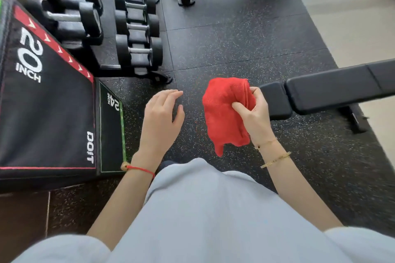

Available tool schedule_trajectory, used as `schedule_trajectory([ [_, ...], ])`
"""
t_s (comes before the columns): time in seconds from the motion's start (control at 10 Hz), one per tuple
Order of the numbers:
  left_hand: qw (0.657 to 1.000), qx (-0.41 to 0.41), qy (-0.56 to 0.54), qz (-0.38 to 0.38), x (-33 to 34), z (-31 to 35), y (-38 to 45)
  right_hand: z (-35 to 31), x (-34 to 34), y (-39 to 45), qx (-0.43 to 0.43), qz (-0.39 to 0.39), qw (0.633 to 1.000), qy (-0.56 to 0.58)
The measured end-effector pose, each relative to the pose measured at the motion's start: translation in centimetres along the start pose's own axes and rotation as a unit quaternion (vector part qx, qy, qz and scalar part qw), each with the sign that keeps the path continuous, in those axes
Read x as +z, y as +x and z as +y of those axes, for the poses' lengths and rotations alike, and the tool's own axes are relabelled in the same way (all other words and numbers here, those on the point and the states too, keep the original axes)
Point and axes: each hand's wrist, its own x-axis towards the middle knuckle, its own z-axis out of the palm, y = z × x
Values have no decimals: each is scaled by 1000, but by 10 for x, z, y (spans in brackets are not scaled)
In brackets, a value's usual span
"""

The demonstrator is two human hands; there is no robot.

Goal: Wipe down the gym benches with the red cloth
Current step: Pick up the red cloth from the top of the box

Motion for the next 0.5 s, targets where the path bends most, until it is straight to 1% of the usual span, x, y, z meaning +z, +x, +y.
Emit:
schedule_trajectory([
  [0.2,1000,16,-18,-13,64,82,-15,29,-105,-5,12,31,999,-12],
  [0.4,999,33,-19,-38,104,133,-8,49,-168,0,20,51,998,-28],
  [0.5,998,42,-19,-53,120,145,5,57,-185,10,23,58,997,-37],
])
